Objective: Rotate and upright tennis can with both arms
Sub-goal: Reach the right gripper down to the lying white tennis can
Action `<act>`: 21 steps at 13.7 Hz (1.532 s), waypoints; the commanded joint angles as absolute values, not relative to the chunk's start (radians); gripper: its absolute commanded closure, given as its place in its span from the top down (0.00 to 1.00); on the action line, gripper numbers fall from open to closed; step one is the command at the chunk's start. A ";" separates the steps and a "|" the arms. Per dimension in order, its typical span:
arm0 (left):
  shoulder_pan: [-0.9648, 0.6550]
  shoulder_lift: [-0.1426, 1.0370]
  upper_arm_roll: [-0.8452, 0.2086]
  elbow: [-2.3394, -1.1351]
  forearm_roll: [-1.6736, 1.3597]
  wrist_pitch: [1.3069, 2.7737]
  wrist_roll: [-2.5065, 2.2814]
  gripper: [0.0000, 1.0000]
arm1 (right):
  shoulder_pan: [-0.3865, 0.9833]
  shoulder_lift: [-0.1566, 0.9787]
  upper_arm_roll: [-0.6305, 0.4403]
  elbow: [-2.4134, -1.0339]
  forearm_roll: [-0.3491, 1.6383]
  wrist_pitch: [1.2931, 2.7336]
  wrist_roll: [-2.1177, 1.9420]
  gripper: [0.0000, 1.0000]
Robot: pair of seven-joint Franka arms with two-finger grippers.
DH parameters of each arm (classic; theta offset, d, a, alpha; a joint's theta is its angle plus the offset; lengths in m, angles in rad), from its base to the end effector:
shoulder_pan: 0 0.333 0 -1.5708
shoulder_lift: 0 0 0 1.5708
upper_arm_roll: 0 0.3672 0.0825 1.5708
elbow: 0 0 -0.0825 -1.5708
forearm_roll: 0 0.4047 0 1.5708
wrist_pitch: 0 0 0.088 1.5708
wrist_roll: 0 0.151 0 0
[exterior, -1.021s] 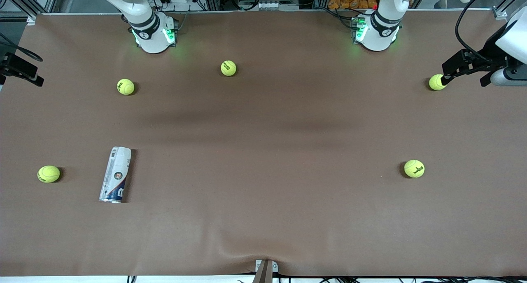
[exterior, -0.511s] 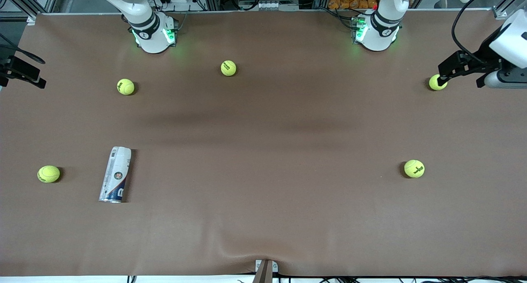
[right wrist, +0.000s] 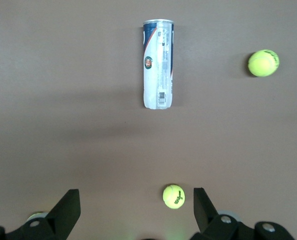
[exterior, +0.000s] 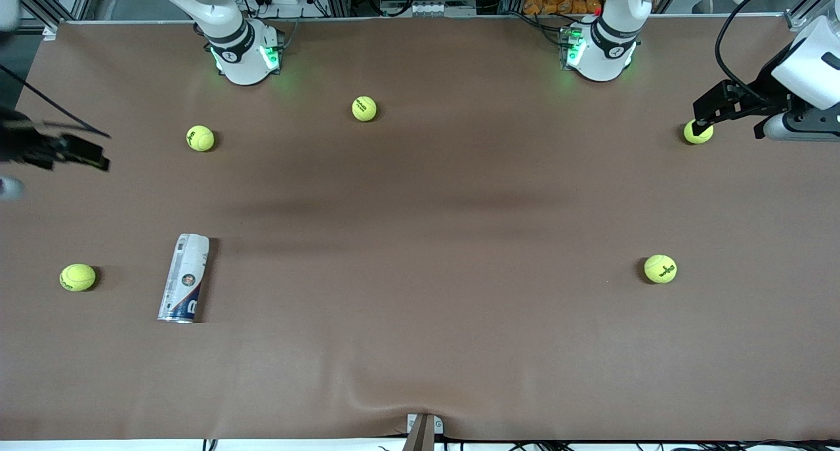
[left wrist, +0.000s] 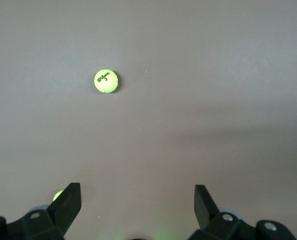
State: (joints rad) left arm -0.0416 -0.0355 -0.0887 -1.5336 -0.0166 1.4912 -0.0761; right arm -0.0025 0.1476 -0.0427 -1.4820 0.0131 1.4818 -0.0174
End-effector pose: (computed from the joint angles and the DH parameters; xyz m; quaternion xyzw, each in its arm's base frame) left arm 0.5489 -0.0756 0.6629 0.9996 -0.0277 -0.0042 0.0063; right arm 0.6088 -0.0236 0.5804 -0.9972 0.0138 0.0736 0.0057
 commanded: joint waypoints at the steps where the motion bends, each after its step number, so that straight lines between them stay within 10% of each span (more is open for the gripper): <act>1: -0.032 -0.037 -0.094 -1.525 -0.021 1.479 -0.077 1.00 | 0.003 0.224 -0.043 -1.471 0.014 1.535 -0.081 1.00; 21: -0.028 -0.037 -0.092 -1.525 -0.020 1.473 -0.078 1.00 | -0.063 0.729 -0.043 -1.471 0.018 2.032 -0.288 1.00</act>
